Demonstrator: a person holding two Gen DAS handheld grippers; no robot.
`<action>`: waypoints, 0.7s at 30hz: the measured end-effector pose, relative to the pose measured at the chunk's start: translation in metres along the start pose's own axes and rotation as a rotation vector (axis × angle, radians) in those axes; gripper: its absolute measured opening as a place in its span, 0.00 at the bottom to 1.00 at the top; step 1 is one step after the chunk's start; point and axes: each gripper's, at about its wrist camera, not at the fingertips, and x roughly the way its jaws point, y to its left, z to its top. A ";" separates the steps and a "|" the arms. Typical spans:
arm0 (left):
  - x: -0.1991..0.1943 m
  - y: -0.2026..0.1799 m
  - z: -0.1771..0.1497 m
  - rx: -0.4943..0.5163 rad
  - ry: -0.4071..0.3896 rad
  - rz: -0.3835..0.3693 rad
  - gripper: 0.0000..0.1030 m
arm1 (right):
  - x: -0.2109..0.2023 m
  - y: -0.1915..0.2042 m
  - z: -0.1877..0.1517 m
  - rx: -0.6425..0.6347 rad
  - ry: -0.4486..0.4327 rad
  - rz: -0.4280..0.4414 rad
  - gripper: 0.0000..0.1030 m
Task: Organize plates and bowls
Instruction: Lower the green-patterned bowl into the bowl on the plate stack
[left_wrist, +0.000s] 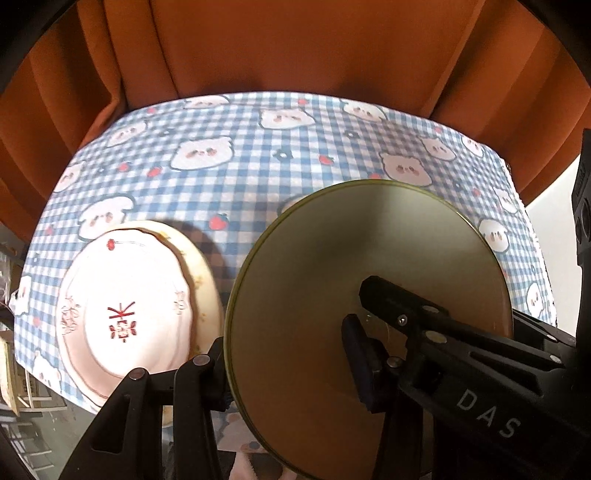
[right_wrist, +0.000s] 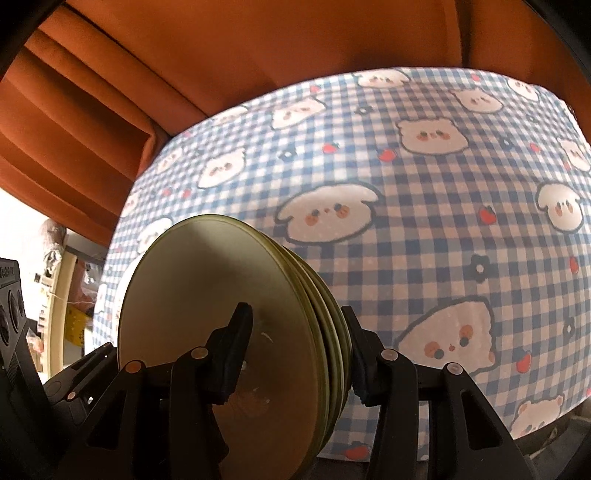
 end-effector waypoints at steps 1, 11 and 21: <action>-0.001 0.001 0.000 0.002 -0.009 0.002 0.47 | -0.001 0.003 0.000 -0.005 -0.007 0.003 0.49; -0.011 0.032 -0.007 0.059 -0.024 -0.026 0.48 | 0.003 0.029 -0.011 0.041 -0.043 -0.009 0.49; -0.021 0.078 -0.010 0.081 -0.026 -0.074 0.48 | 0.012 0.077 -0.020 0.059 -0.069 -0.059 0.49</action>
